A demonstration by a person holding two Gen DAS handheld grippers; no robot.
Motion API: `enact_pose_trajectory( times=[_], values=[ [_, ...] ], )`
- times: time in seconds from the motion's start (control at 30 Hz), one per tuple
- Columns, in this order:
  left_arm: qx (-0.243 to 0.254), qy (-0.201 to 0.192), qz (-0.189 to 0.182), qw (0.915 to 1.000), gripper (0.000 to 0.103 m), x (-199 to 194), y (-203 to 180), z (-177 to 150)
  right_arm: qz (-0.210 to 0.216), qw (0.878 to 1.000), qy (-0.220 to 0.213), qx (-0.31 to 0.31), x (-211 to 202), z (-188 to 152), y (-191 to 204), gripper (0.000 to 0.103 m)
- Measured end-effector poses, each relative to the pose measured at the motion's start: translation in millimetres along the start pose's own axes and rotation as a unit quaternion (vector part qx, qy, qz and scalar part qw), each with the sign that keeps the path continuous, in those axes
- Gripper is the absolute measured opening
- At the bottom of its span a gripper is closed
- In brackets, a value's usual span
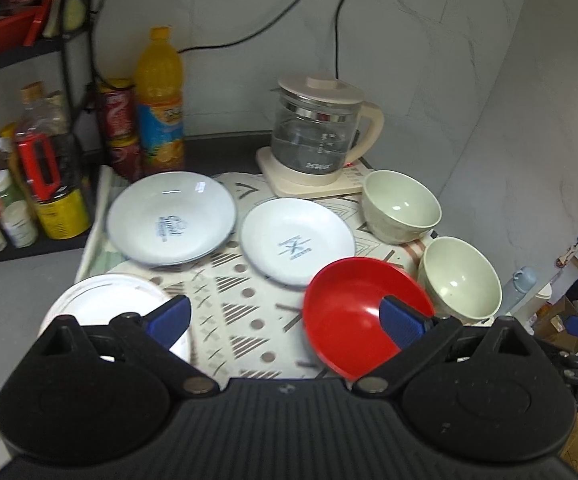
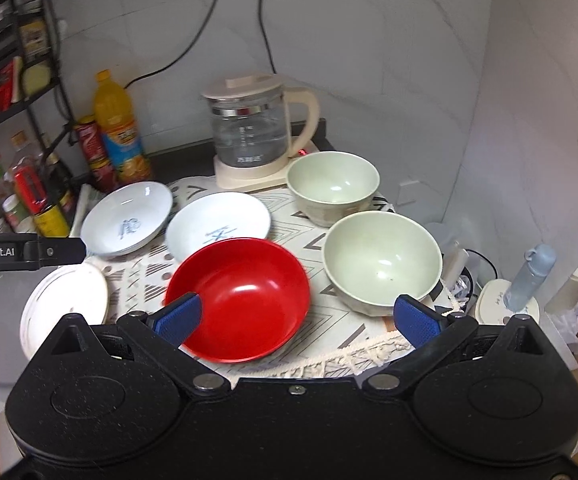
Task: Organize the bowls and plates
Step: 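Move the left tool and right tool to the large pale green bowl's rim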
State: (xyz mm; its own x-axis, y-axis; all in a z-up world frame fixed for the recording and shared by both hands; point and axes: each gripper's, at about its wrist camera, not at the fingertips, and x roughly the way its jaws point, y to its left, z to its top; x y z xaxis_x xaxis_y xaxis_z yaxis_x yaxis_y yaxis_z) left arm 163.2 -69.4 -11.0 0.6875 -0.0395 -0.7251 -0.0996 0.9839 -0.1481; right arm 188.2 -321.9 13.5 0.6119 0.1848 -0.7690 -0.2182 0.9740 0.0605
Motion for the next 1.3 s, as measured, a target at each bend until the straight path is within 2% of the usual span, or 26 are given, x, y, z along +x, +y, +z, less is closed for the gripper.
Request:
enact_pose_trajectory(
  times=[0.17, 0.5, 0.77, 0.93, 1.07, 1.3],
  values=[
    [0.014, 0.020, -0.024, 0.9994, 0.100, 33, -11, 16, -0.029, 0.999, 0.014, 0.016, 21, 8, -9, 0.103],
    [0.071, 0.035, -0.061, 0.9950, 0.098, 93, -33, 42, -0.066, 0.996, 0.043, 0.050, 64, 19, -26, 0.101],
    [0.093, 0.054, -0.090, 0.9902, 0.091, 129, -54, 50, -0.095, 0.991, 0.054, 0.081, 83, 20, -42, 0.090],
    [0.115, 0.058, -0.095, 0.9872, 0.086, 149, -72, 51, -0.116, 0.986, 0.065, 0.102, 95, 17, -60, 0.085],
    [0.119, 0.069, -0.102, 0.9853, 0.078, 162, -88, 53, -0.113, 0.986, 0.062, 0.106, 101, 15, -74, 0.085],
    [0.118, 0.088, -0.110, 0.9830, 0.075, 184, -122, 60, -0.106, 0.986, 0.066, 0.114, 118, 16, -103, 0.086]
  ],
)
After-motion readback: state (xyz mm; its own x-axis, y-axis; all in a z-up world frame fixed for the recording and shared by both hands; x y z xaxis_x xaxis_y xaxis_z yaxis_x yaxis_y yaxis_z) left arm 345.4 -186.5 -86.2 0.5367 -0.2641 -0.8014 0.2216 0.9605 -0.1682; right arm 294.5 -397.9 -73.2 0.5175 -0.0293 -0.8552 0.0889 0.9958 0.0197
